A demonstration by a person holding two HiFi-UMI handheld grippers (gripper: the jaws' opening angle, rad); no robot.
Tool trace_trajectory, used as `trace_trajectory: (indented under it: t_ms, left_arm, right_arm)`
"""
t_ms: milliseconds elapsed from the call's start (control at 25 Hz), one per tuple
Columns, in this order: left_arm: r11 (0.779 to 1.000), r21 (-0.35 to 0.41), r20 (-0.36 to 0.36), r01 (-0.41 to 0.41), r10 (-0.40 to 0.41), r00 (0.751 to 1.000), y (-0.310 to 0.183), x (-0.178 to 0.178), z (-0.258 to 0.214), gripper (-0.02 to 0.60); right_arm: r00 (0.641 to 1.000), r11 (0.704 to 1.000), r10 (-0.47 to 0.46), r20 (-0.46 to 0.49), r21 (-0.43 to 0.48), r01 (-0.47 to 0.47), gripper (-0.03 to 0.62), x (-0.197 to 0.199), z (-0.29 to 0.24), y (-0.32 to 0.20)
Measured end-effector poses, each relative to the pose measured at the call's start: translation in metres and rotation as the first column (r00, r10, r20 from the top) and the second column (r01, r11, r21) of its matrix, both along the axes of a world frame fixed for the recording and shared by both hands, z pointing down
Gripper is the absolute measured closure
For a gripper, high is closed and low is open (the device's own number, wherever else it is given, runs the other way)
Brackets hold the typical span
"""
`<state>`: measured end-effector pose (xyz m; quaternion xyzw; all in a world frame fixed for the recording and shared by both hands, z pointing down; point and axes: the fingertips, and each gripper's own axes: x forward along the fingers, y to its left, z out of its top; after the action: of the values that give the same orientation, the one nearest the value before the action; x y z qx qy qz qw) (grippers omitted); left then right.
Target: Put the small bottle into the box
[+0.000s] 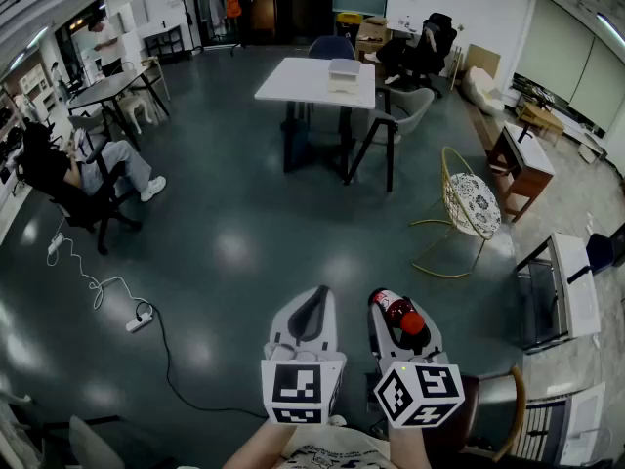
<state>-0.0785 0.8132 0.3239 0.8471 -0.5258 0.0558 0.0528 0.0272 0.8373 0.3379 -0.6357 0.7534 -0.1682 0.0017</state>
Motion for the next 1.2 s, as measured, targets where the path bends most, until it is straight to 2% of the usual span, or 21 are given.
trace_trajectory:
  t_ms: [600,1200]
  left_arm:
    - [1.000,-0.015,0.004,-0.008,0.008,1.000,-0.030,0.011,0.002,0.561]
    - [0.999,-0.021,-0.001,-0.034,0.034,0.999,-0.136,-0.009,0.001,0.561]
  right_arm:
    - [1.000,0.999,-0.009,0.023,-0.044,0.010,0.367,0.006,0.011,-0.030]
    - [1.000,0.998,-0.003,0.006,-0.064,0.003,0.367,-0.016,0.011,-0.136]
